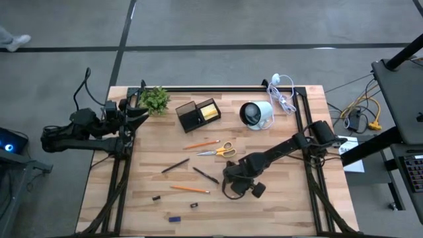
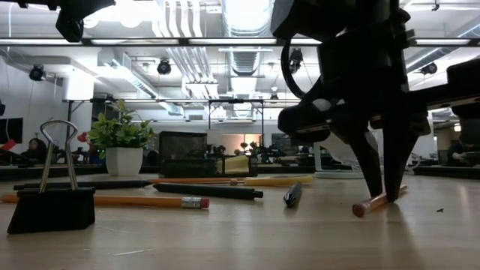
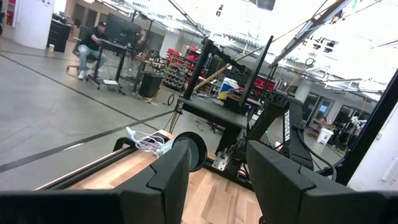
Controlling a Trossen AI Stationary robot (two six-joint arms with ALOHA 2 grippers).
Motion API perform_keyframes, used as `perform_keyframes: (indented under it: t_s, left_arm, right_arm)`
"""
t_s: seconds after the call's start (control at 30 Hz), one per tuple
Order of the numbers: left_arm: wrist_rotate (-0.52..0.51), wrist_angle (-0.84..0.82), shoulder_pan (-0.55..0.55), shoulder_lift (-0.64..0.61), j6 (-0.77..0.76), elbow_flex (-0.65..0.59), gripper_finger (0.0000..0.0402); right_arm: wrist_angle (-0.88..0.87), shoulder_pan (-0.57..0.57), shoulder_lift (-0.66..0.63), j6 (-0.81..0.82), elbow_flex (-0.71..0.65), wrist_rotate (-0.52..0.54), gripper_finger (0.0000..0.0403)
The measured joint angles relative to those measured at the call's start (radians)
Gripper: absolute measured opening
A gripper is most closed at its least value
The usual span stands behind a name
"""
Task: Pick and place office supplies into organizer
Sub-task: Put the bottom right yellow pencil into the black desk organizer
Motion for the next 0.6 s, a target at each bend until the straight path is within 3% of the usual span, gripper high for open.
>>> perform_keyframes:
  t_s: [0.6]
  left_arm:
    - [0.0, 0.0, 0.0, 0.0, 0.003, 0.0, 0.0146]
  right_arm:
    - [-0.126, -0.054, 0.003, 0.147, 0.166, -0.054, 0.0009]
